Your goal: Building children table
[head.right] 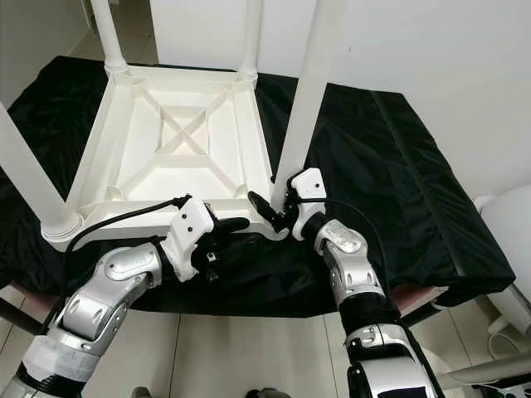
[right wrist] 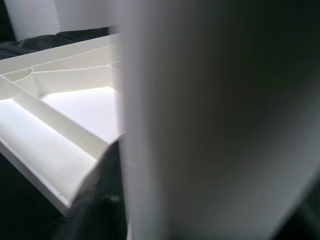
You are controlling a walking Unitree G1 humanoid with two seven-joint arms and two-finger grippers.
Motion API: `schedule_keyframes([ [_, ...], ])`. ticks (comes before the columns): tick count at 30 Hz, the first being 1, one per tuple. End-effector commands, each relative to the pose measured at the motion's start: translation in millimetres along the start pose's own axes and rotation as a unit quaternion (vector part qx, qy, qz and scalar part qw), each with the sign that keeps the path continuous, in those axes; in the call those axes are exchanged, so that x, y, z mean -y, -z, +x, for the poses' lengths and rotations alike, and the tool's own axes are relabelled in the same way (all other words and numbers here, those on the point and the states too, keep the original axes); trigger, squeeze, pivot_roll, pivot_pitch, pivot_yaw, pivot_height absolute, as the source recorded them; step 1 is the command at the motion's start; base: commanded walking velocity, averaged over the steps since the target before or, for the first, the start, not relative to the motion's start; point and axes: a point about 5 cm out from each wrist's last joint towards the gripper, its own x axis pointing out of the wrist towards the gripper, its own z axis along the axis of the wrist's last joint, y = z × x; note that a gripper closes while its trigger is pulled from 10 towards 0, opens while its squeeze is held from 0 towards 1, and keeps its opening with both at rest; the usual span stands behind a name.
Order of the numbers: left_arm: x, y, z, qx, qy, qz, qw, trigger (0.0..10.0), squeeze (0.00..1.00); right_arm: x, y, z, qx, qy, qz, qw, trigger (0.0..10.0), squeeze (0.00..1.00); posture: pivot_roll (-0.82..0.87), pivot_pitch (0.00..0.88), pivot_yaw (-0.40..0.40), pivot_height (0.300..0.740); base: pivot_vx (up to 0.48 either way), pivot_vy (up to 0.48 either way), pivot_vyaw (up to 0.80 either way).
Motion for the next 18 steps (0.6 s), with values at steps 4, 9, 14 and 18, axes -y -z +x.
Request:
schedule_keyframes([
  [4,4.5,-0.1,0.4,0.000,0.000,-0.006,1.000,10.0,0.00,-4.6,10.3,-9.8,-0.012,-0.009,0.016,1.000,0.0,0.00,0.07,0.123,-0.104,0.740,0.000,0.000,0.00],
  [9,6.1,0.6,-0.9,-0.002,-0.002,-0.009,1.000,10.0,0.00,-6.5,11.0,-14.3,-0.008,0.012,0.027,1.000,5.0,0.00,0.07,0.129,-0.110,0.740,0.000,0.000,0.00],
  [14,8.5,1.8,-1.6,-0.003,-0.004,-0.014,1.000,10.0,0.00,-10.7,10.9,-15.4,0.000,0.066,0.045,0.997,10.0,0.00,0.06,0.139,-0.121,0.740,0.000,0.000,0.00],
  [18,12.5,3.6,-0.7,-0.003,-0.005,-0.019,1.000,10.0,0.00,-11.2,9.3,-14.9,0.009,0.146,0.062,0.987,10.0,0.00,0.06,0.138,-0.126,0.740,0.000,0.000,0.00],
])
